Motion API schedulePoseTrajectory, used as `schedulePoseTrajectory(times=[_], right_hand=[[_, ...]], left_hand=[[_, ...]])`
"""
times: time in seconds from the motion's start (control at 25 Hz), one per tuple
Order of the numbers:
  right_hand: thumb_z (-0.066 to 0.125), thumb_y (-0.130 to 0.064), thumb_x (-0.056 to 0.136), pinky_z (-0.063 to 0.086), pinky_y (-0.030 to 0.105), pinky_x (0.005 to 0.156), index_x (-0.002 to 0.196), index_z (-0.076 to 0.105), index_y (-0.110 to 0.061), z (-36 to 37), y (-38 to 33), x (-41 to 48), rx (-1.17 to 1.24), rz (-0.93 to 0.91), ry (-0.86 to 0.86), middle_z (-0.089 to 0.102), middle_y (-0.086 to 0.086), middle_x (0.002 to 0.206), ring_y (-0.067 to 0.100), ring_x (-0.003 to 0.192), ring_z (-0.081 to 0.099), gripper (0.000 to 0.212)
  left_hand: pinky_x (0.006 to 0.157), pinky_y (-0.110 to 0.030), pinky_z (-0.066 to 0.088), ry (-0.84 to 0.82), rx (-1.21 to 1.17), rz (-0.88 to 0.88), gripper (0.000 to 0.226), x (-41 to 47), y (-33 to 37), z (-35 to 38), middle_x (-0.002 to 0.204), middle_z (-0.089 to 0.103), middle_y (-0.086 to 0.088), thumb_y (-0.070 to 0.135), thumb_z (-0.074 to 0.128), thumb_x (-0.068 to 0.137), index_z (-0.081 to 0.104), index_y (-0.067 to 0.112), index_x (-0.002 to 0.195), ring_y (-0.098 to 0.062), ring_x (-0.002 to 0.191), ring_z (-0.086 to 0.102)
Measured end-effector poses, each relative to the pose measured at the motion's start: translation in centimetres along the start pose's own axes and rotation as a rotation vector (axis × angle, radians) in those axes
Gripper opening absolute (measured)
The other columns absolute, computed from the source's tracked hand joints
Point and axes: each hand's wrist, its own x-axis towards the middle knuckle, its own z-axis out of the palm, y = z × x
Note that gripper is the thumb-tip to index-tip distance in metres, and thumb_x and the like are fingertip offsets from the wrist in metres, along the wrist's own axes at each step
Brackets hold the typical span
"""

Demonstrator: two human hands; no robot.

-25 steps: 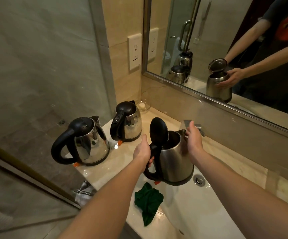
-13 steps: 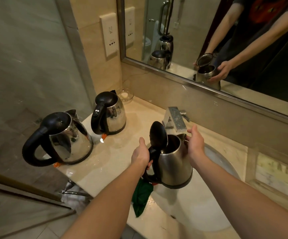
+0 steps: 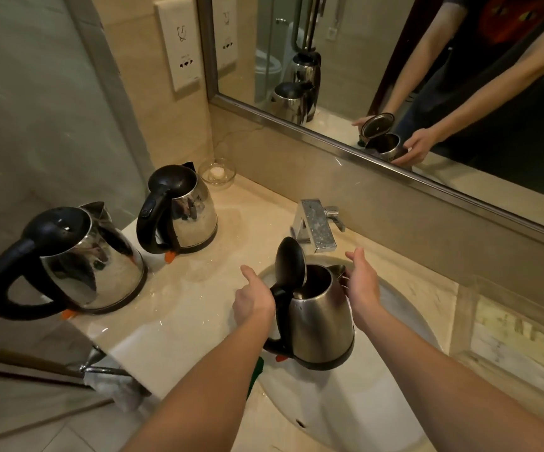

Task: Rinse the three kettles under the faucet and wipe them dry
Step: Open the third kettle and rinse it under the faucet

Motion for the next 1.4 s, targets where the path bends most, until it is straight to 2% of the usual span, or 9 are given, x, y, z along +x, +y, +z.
schedulePoseTrajectory(times=[0.16, 0.32, 0.56, 0.72, 0.88, 1.04, 1.2, 1.32, 1.4], right_hand=[[0.025, -0.067, 0.095, 0.033, 0.053, 0.113, 0.137, 0.051, -0.035, -0.6, 0.7, 2.0, -0.054, -0.021, -0.040, 0.051, 0.002, 0.144, 0.027, 0.133, 0.044, 0.059], [0.024, -0.073, 0.090, 0.033, 0.052, 0.113, 0.131, 0.054, -0.044, -0.7, 0.4, 3.7, -0.082, -0.075, -0.131, 0.049, -0.001, 0.146, 0.025, 0.135, 0.043, 0.059], [0.022, -0.083, 0.083, 0.029, 0.053, 0.114, 0.118, 0.058, -0.055, 0.1, -1.4, 5.6, -0.101, -0.091, -0.231, 0.047, -0.002, 0.147, 0.025, 0.137, 0.040, 0.058], [0.022, -0.074, 0.091, 0.027, 0.053, 0.115, 0.133, 0.053, -0.047, 0.5, -1.9, 7.0, -0.107, -0.112, -0.228, 0.045, -0.003, 0.149, 0.024, 0.138, 0.038, 0.059], [0.021, -0.076, 0.090, 0.026, 0.054, 0.116, 0.134, 0.051, -0.049, 0.6, -1.6, 7.2, -0.097, -0.134, -0.246, 0.043, -0.005, 0.150, 0.024, 0.139, 0.037, 0.060], [0.022, -0.081, 0.084, 0.026, 0.054, 0.116, 0.127, 0.052, -0.055, 0.5, -1.5, 7.4, -0.064, -0.137, -0.246, 0.045, -0.005, 0.150, 0.023, 0.139, 0.037, 0.058], [0.022, -0.081, 0.081, 0.025, 0.052, 0.116, 0.127, 0.054, -0.053, 0.4, -1.4, 8.0, -0.049, -0.128, -0.232, 0.044, -0.006, 0.150, 0.022, 0.140, 0.036, 0.063], [0.021, -0.085, 0.075, 0.026, 0.052, 0.116, 0.119, 0.056, -0.058, 0.1, -1.6, 8.3, -0.038, -0.107, -0.235, 0.045, -0.003, 0.149, 0.022, 0.138, 0.037, 0.062], [0.021, -0.085, 0.075, 0.026, 0.052, 0.116, 0.122, 0.056, -0.056, 0.0, -1.6, 8.5, -0.041, -0.116, -0.239, 0.044, -0.004, 0.150, 0.022, 0.139, 0.037, 0.066]], left_hand=[[0.094, -0.045, 0.051, -0.029, -0.007, -0.008, 0.090, 0.4, 0.5, 1.4, 0.096, 0.068, -0.013, 0.074, 0.001, 0.089, 0.063, 0.012, 0.110, -0.028, 0.088, 0.065], [0.092, -0.047, 0.053, -0.047, -0.021, 0.003, 0.093, 1.3, 0.5, 2.5, 0.080, 0.066, -0.014, 0.076, 0.000, 0.087, 0.063, 0.012, 0.109, -0.028, 0.081, 0.065], [0.098, -0.050, 0.049, -0.019, -0.055, -0.016, 0.095, 3.0, 0.9, 3.9, 0.107, 0.069, -0.022, 0.078, 0.003, 0.086, 0.062, 0.010, 0.116, -0.036, 0.100, 0.066], [0.096, -0.045, 0.048, -0.025, -0.094, -0.021, 0.087, 3.3, 1.5, 4.4, 0.099, 0.070, -0.022, 0.075, 0.006, 0.090, 0.062, 0.011, 0.110, -0.033, 0.088, 0.066], [0.095, -0.045, 0.048, -0.039, -0.107, -0.035, 0.082, 3.6, 1.8, 4.4, 0.085, 0.068, -0.018, 0.073, 0.009, 0.091, 0.061, 0.012, 0.107, -0.032, 0.082, 0.063], [0.095, -0.045, 0.047, -0.043, -0.098, -0.015, 0.082, 3.5, 2.1, 4.5, 0.103, 0.068, -0.020, 0.073, 0.010, 0.091, 0.062, 0.011, 0.106, -0.034, 0.089, 0.065], [0.086, -0.041, 0.050, -0.053, -0.060, -0.021, 0.070, 3.4, 2.4, 4.8, 0.074, 0.062, -0.012, 0.070, 0.010, 0.094, 0.055, 0.017, 0.098, -0.026, 0.070, 0.058], [0.071, -0.035, 0.045, -0.063, -0.026, -0.014, 0.068, 3.0, 2.6, 4.9, 0.072, 0.058, -0.009, 0.068, 0.009, 0.095, 0.054, 0.017, 0.099, -0.022, 0.063, 0.054], [0.070, -0.033, 0.045, -0.063, -0.025, -0.004, 0.070, 3.0, 2.7, 5.1, 0.071, 0.059, -0.009, 0.068, 0.010, 0.095, 0.056, 0.015, 0.097, -0.022, 0.061, 0.055]])
